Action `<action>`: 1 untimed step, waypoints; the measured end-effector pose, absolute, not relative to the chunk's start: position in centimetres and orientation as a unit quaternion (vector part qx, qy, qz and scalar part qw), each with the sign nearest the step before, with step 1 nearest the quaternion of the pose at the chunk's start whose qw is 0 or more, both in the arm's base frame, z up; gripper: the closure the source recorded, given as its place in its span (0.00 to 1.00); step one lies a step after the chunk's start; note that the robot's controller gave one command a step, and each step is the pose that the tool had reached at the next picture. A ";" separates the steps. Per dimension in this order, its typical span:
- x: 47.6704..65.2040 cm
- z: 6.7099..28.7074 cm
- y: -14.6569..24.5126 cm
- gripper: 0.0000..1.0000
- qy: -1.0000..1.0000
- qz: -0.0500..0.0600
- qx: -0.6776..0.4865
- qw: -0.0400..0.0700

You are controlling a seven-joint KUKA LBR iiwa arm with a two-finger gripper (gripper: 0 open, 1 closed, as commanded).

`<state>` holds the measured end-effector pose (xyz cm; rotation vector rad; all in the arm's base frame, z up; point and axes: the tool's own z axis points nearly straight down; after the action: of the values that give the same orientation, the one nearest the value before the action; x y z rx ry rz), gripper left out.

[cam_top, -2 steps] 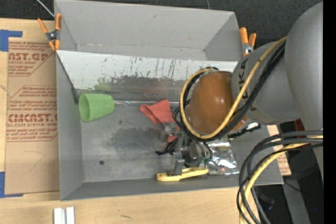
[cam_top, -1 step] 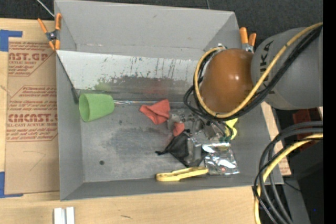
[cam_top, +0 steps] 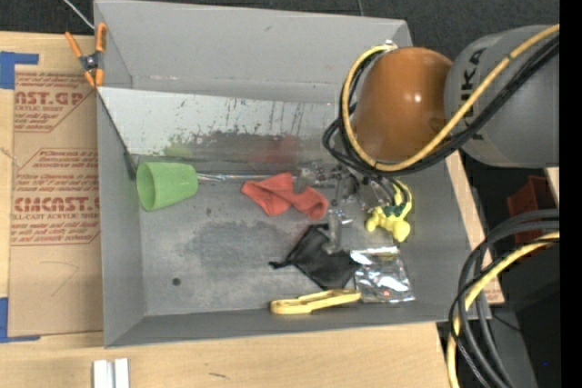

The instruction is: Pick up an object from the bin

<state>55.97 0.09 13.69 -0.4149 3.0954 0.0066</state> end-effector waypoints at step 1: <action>54.6 10.2 -1.4 0.00 0.985 0.001 -0.175 0.006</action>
Offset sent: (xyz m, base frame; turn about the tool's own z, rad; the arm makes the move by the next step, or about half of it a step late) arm 0.0257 0.0106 -0.0611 -0.2918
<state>54.55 -1.39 10.19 -0.5483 3.0802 0.0025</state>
